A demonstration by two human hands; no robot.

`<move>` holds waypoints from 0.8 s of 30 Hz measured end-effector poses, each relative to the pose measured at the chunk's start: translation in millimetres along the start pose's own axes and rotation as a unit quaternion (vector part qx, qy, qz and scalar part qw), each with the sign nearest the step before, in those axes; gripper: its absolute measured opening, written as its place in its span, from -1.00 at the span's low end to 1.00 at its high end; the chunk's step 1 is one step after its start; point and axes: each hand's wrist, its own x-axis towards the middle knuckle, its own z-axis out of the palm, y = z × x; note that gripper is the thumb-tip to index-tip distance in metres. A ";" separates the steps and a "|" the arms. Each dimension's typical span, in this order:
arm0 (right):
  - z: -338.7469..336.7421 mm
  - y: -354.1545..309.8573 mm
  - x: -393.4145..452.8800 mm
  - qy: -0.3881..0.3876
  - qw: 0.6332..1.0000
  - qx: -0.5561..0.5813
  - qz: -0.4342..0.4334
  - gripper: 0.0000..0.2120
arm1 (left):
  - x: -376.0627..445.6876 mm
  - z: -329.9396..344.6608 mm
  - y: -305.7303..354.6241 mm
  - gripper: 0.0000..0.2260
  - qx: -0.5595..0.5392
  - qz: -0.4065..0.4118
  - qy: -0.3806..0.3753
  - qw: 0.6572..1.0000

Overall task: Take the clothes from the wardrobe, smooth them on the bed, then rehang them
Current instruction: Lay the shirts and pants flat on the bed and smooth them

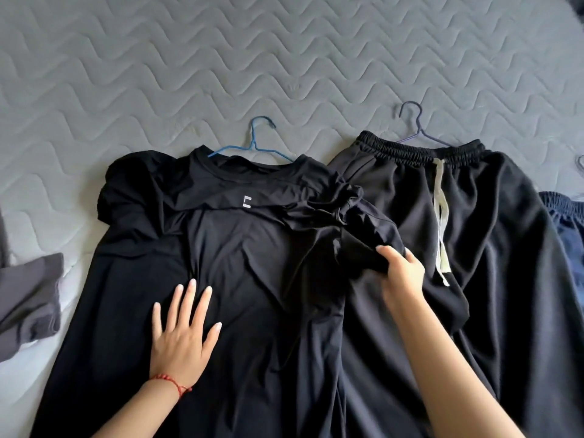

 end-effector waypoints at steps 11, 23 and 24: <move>-71.4 -8.8 -7.2 0.299 0.944 -0.139 -0.033 -0.72 | -0.6 -6.2 0.5 -0.37 -0.002 0.001 -0.019 1.000; 52.2 17.5 -49.8 -0.027 0.835 -0.419 -0.357 -0.74 | 44.5 -64.1 -17.2 -0.53 -0.122 0.043 0.123 0.984; 64.2 12.7 -42.2 -0.039 0.823 -0.429 -0.370 -0.75 | 62.2 -73.8 -22.0 -0.56 -0.129 0.046 0.147 0.980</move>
